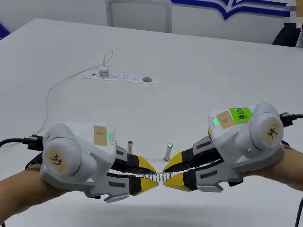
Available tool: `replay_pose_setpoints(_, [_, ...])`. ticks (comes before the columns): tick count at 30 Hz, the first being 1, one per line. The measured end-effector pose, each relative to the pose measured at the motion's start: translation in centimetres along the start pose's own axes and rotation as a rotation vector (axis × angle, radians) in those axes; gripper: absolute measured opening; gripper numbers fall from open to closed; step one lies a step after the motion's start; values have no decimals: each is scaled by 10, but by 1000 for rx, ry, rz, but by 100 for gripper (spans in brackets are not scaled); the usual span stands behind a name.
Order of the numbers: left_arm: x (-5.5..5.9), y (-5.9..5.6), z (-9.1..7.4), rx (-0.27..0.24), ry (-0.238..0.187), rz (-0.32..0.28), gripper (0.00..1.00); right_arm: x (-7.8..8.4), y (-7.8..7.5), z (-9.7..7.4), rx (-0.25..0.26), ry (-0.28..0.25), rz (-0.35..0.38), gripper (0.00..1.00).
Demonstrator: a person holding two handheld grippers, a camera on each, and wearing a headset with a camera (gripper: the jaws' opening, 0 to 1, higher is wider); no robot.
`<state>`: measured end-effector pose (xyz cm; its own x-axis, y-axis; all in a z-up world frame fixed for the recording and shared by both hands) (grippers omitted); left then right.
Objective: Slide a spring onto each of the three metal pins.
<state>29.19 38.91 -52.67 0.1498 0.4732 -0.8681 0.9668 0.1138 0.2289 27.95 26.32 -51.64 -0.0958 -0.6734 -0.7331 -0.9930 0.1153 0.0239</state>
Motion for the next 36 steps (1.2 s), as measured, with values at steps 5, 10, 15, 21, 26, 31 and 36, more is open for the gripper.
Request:
replay_pose_setpoints(5, [0, 2, -2, 2, 2, 11, 10, 3, -3, -1, 15, -36, 21, 15])
replay_pose_setpoints(10, [1, 3, -3, -7, 1, 14, 10, 2, -4, -1, -11, -65, 55, 12])
replay_pose_setpoints(15, [1, 3, -3, -1, 3, 19, 10, 0, -3, -1, -30, -78, 56, 11])
replay_pose_setpoints(21, [3, 4, -4, -4, 18, 32, 10, -7, -2, -7, -44, -114, 61, 11])
replay_pose_setpoints(26, [3, 5, -1, -14, 25, 19, 10, -17, -5, -12, -47, -200, 91, 11])
replay_pose_setpoints(31, [3, 7, 1, -33, 14, -3, 10, -22, -6, -9, -55, -232, 111, 11])
replay_pose_setpoints(36, [5, 9, -2, -43, 8, -19, 10, -27, -6, -7, -45, -234, 90, 11])
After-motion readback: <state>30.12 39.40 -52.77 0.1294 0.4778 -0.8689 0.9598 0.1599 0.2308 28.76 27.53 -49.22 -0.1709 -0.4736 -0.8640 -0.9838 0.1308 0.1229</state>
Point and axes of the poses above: the centre of the closed fingertips' face, and the gripper's own axes: z roughly forward along the fingers, y roughly to its left, x roughly out of its underside, the point moved 8 cm from there along -z, roughly backward along the fingers, and after that the axes turned 9 degrees about -x, right-handed, at the moved point
